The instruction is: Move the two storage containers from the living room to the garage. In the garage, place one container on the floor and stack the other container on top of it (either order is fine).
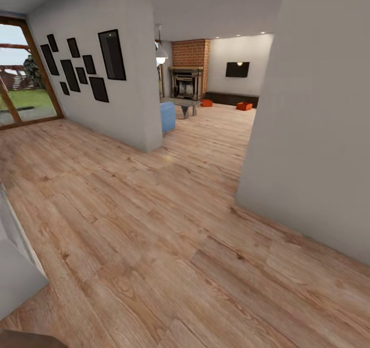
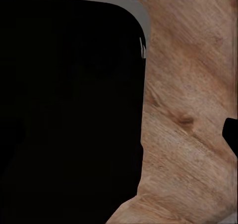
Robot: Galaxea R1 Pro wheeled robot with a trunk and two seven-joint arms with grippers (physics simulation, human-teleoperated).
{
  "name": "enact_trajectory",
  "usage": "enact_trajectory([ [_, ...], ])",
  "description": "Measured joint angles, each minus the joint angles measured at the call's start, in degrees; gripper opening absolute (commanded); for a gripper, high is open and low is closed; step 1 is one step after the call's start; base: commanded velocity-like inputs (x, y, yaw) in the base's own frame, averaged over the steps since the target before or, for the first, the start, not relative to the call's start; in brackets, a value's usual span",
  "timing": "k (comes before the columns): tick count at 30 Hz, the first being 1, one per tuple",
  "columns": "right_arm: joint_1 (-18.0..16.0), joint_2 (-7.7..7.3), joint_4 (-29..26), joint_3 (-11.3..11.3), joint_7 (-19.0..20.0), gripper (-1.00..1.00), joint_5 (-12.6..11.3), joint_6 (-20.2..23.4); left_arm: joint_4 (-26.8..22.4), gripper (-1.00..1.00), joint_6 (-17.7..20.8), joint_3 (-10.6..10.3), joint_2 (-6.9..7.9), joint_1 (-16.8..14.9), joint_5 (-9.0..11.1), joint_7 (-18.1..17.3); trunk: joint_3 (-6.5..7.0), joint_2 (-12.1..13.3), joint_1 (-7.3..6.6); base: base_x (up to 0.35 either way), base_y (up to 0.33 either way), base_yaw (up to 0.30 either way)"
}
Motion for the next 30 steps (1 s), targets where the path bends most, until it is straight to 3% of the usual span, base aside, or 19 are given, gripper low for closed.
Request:
enact_trajectory([
  [12, 0.0, -0.05, -0.1, 0.0, 0.0, 1.0, 0.0, 0.0, 0.0, 1.0, 0.0, 0.0, 0.0, 0.0, 0.0, 0.0, -0.23, 0.0, 0.0, 0.341, -0.019, 0.227],
  [30, 0.0, -0.07, -0.1, -0.1, 0.0, 1.0, 0.0, 0.0, 0.0, 1.0, 0.0, -0.2, -0.05, 0.0, 0.0, 0.0, -0.25, 0.0, 0.0, 0.346, 0.0, 0.018],
])
